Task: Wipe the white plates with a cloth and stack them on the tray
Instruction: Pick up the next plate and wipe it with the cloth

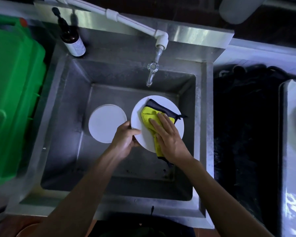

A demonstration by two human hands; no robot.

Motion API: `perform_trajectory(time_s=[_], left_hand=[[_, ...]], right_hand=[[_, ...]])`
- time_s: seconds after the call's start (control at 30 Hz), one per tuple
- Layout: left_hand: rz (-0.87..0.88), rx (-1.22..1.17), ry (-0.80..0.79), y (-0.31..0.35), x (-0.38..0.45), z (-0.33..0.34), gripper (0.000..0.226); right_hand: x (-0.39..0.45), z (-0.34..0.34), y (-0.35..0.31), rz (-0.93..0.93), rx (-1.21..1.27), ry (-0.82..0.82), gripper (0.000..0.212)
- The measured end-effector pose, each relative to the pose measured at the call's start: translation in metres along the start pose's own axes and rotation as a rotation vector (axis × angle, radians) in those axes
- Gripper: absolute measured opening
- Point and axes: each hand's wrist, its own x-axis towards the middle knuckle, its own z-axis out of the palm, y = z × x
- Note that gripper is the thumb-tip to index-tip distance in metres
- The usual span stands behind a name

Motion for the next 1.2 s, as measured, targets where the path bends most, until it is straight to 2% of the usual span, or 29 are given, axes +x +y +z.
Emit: perform_trajectory(time_s=[0.13,0.3,0.43,0.6,1.0,1.2], left_hand=[[-0.004,0.026,-0.004,-0.002,-0.002,0.001,0.041],[-0.008,0.087,-0.027,0.000,-0.001,-0.005,0.056],[-0.018,0.083,-0.072,0.002,-0.002,-0.014,0.050],[-0.037,0.064,-0.094,0.000,-0.006,-0.015,0.048],[0.007,0.004,0.017,-0.009,-0.027,-0.009,0.053],[0.067,-0.024,0.049,-0.008,-0.034,-0.006,0.047]], right_hand=[[-0.004,0.004,-0.006,-0.097,-0.018,0.005,0.048],[0.001,0.015,-0.011,-0.128,-0.021,-0.021,0.048],[0.018,0.017,-0.014,-0.155,-0.061,-0.046,0.048],[0.049,0.015,-0.015,-0.166,-0.122,0.000,0.051],[0.039,-0.002,0.018,0.164,-0.199,0.099,0.052],[0.016,0.004,0.022,0.279,-0.199,0.130,0.052]])
